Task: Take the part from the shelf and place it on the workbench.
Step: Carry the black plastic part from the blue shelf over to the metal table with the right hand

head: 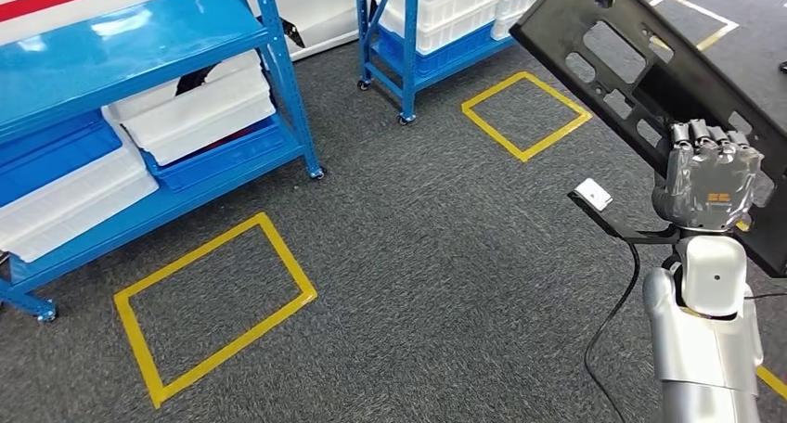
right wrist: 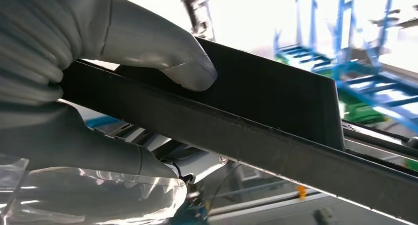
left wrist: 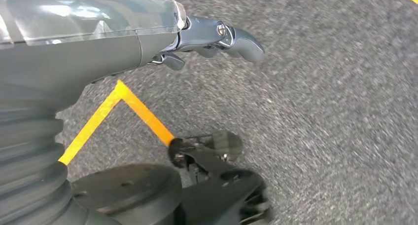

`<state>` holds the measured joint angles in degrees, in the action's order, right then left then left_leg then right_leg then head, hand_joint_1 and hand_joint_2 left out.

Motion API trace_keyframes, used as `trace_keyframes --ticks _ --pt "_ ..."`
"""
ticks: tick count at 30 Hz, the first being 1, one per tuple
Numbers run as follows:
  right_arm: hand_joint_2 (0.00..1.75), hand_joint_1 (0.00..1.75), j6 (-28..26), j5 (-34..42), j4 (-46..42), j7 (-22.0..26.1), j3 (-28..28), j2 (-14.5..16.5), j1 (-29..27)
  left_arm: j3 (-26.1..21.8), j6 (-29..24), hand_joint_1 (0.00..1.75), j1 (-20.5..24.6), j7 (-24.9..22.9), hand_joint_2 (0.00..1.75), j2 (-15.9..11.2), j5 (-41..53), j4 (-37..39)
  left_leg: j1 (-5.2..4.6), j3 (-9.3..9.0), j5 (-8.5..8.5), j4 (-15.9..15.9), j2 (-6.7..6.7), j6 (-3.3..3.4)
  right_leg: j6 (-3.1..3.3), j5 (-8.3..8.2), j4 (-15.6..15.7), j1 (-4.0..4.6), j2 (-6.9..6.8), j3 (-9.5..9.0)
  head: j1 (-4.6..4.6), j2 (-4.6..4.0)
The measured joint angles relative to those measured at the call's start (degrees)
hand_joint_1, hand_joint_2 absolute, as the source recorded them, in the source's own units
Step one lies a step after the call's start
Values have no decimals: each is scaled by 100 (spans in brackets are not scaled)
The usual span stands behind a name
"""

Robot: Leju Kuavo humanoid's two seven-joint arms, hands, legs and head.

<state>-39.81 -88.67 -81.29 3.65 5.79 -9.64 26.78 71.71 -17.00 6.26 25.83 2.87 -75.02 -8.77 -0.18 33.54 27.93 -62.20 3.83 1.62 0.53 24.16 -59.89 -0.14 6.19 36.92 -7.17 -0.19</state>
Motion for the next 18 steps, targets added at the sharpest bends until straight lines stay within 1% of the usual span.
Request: trace_keyframes --ticks 1,2,3,4,5,6,7,8,9,10,11,12,13,14,15,16,17,18 --pt "175 175 -1 -1 40 -69 -49 -45 27 0 -3 0 5 -3 175 -2 -4 9 -13 -66 -45 169 90 44 -24 -17 0 -21 72 22 1 0" --pt "175 175 -1 -1 82 -124 -90 -90 50 0 -4 0 14 -5 175 -2 -5 16 -20 -91 -34 229 105 63 -62 -42 9 -45 142 49 2 0" --pt "175 175 -2 -1 120 -166 -123 -143 63 0 -7 0 26 -5 175 8 -5 17 -26 -119 -49 300 43 62 -105 -71 32 -70 214 70 1 0" --pt "175 175 -3 -1 152 -201 -146 -202 67 0 -9 0 40 -6 175 15 -6 18 -21 -157 -79 378 -30 57 -138 -83 39 -74 180 88 2 1" --pt "175 175 -4 -1 183 -231 -164 -257 84 0 -12 0 48 -5 175 21 -6 18 -9 -188 -119 459 -97 56 -165 -46 0 -65 53 120 2 1" --pt "175 175 -5 -1 215 -260 -184 -308 116 0 -15 0 47 -4 175 27 -7 18 3 -216 -159 534 -176 53 -189 56 -144 -53 -125 194 3 0" --pt "175 175 -5 -1 243 -281 -202 -344 148 0 -16 0 41 -3 175 29 -8 18 5 -233 -181 577 -256 49 -209 211 -403 -55 -333 317 4 0" --pt "175 175 -5 -1 271 -294 -219 -368 175 0 -17 0 31 -2 175 30 -10 19 1 -235 -185 588 -333 55 -243 388 -747 -68 -463 483 4 -1" --pt "175 175 -5 -1 297 -310 -237 -386 182 0 -17 0 22 -2 175 30 -12 19 0 -233 -180 584 -420 51 -280 526 -1094 -97 -526 647 4 -1" --pt "175 175 -4 -1 324 -331 -258 -405 175 0 -15 0 18 -1 175 32 -15 19 3 -232 -171 577 -501 42 -318 580 -1323 -131 -561 750 4 -1" --pt "175 175 -4 -1 351 -362 -284 -432 167 0 -11 0 17 -1 175 36 -18 19 10 -231 -157 566 -582 24 -356 536 -1360 -167 -590 756 5 0" --pt "175 175 -3 -1 375 -395 -312 -461 165 0 -7 0 18 0 175 40 -21 19 21 -233 -136 547 -660 -2 -391 400 -1166 -199 -632 641 5 1" --pt "175 175 -4 -1 393 -423 -340 -490 168 0 -3 0 20 1 175 44 -23 19 32 -236 -106 517 -730 -36 -425 222 -811 -224 -724 438 5 1" --pt "175 175 -4 -1 410 -443 -370 -513 177 0 -1 0 24 1 175 42 -24 23 25 -235 -67 480 -796 -81 -434 103 -459 -217 -872 241 5 1" --pt "175 175 -4 -1 423 -454 -393 -530 185 0 0 0 27 2 175 39 -26 27 13 -236 -23 437 -858 -125 -412 24 -183 -208 -985 96 4 1" --pt "175 175 -5 -1 437 -461 -414 -540 186 0 0 0 29 4 175 37 -27 32 -4 -243 13 408 -914 -164 -369 8 -44 -191 -1053 28 3 0" --pt "175 175 -5 -1 452 -466 -435 -550 183 0 0 0 32 5 175 34 -29 37 -23 -254 39 396 -974 -200 -308 36 -21 -167 -1053 28 3 -1" --pt "175 175 -5 -1 464 -479 -450 -565 179 0 0 0 34 7 175 37 -32 37 -22 -271 57 395 -1037 -227 -250 29 -17 -164 -972 41 2 0"
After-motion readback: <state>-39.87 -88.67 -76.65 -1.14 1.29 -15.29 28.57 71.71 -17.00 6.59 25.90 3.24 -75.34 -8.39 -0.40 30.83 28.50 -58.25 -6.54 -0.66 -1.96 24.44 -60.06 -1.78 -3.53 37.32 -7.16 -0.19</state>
